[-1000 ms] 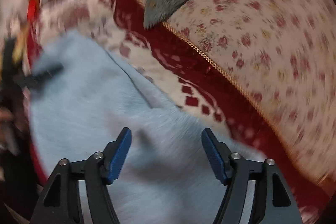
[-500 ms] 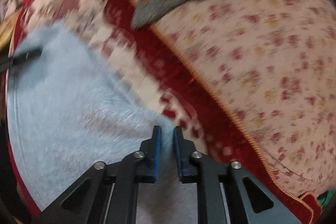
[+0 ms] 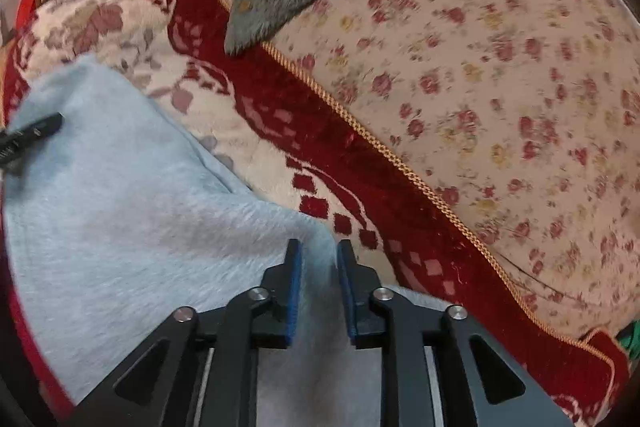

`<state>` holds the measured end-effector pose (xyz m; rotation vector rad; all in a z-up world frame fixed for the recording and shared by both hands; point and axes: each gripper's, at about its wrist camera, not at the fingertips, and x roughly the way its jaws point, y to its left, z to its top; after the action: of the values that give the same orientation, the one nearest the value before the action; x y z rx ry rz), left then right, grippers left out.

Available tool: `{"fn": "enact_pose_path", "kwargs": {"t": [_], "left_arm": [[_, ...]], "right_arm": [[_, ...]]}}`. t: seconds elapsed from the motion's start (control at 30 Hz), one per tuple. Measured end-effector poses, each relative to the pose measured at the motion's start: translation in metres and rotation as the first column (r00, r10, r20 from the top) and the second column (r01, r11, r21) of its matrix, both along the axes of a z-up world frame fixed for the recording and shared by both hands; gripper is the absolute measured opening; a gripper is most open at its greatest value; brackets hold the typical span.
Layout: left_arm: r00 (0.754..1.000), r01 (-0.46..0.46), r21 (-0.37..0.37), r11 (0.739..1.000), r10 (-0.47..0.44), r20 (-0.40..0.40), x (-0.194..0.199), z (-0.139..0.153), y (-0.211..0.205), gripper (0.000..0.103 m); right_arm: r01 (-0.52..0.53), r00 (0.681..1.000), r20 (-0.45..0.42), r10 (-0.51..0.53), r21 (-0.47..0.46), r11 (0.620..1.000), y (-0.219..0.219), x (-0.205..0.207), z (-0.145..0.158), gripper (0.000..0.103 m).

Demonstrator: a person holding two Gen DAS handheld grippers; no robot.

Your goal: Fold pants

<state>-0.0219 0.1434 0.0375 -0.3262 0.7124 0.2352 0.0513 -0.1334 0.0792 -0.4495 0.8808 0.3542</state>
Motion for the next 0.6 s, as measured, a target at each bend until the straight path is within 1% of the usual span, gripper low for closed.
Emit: {"fn": "enact_pose_path", "kwargs": {"t": [0.07,0.1,0.17,0.3,0.33,0.4,0.47,0.6], "left_arm": [[1.000,0.000,0.013,1.000,0.000,0.011,-0.003,0.003,-0.003,0.068],[1.000,0.001,0.025,1.000,-0.002,0.018,-0.004,0.006,-0.005,0.070],[0.999,0.008,0.052,0.999,-0.010,0.036,-0.008,0.010,-0.010,0.074],[0.997,0.027,0.089,0.996,-0.034,0.072,-0.014,0.018,-0.020,0.081],[0.996,0.032,0.097,0.995,-0.040,0.079,-0.015,0.020,-0.023,0.083],[0.995,0.044,0.117,0.992,-0.054,0.089,-0.018,0.023,-0.028,0.085],[0.995,0.046,0.138,0.989,-0.058,0.086,-0.020,0.025,-0.033,0.085],[0.996,0.050,0.154,0.987,-0.061,0.070,-0.023,0.027,-0.042,0.086]], "right_arm": [[0.023,1.000,-0.006,-0.023,0.055,0.998,-0.007,-0.012,0.006,0.073],[0.032,0.999,-0.006,-0.031,0.096,0.995,-0.011,-0.020,0.009,0.077],[0.056,0.998,-0.025,-0.053,0.166,0.985,-0.017,-0.034,0.009,0.077],[0.135,0.988,-0.112,-0.107,0.276,0.952,-0.027,-0.055,-0.002,0.077],[0.156,0.984,-0.134,-0.121,0.293,0.943,-0.030,-0.060,-0.006,0.077],[0.184,0.977,-0.161,-0.139,0.317,0.930,-0.034,-0.069,-0.011,0.077],[0.197,0.975,-0.167,-0.147,0.337,0.921,-0.038,-0.079,-0.012,0.077],[0.227,0.970,-0.169,-0.175,0.372,0.900,-0.051,-0.096,-0.006,0.077]]}}
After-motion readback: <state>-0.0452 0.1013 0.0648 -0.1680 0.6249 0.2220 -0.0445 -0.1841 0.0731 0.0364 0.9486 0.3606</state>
